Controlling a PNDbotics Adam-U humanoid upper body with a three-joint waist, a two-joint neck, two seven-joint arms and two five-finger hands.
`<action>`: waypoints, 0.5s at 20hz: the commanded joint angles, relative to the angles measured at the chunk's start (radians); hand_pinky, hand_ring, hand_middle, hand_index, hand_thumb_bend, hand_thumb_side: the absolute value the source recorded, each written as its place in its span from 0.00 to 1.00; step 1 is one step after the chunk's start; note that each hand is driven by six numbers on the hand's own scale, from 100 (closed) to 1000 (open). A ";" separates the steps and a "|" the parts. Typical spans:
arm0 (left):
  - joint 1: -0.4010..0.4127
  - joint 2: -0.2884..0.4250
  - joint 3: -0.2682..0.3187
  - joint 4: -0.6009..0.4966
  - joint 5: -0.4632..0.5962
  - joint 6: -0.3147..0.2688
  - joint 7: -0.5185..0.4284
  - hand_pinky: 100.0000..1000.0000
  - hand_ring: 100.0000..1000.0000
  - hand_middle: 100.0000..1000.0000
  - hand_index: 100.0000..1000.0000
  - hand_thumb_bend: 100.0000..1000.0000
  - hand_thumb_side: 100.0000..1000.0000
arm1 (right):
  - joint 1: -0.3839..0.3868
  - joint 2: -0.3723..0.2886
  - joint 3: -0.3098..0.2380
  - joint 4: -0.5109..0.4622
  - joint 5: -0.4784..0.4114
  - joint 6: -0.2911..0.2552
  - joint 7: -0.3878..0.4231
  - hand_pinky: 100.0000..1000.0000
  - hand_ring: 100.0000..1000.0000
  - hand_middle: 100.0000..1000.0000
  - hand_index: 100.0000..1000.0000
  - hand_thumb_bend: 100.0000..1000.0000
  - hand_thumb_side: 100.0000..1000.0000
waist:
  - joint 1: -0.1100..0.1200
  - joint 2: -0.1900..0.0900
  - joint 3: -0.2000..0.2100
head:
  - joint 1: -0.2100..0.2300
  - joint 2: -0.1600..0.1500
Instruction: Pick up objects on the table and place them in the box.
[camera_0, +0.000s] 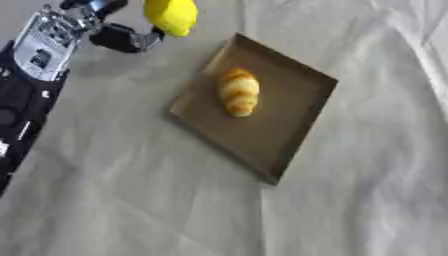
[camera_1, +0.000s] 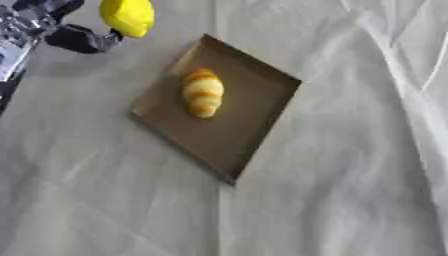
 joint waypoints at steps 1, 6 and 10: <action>-0.037 -0.048 -0.006 -0.028 -0.051 -0.132 -0.149 0.77 0.70 0.51 0.60 0.00 0.03 | -0.008 -0.036 -0.005 -0.016 -0.014 -0.002 0.004 0.95 0.64 0.69 0.86 0.00 0.54 | -0.005 -0.032 -0.001 | 0.003 0.003; -0.037 -0.161 0.013 0.008 -0.199 -0.101 -0.116 0.79 0.73 0.51 0.60 0.00 0.04 | -0.030 -0.040 0.006 -0.016 -0.033 0.005 0.016 0.95 0.64 0.69 0.86 0.00 0.54 | -0.007 -0.033 -0.014 | 0.022 -0.007; -0.021 -0.208 0.031 0.038 -0.290 -0.081 -0.080 0.80 0.73 0.52 0.61 0.00 0.04 | -0.044 -0.038 0.012 -0.016 -0.048 0.010 0.031 0.95 0.64 0.69 0.86 0.00 0.55 | -0.005 -0.032 -0.027 | 0.030 -0.012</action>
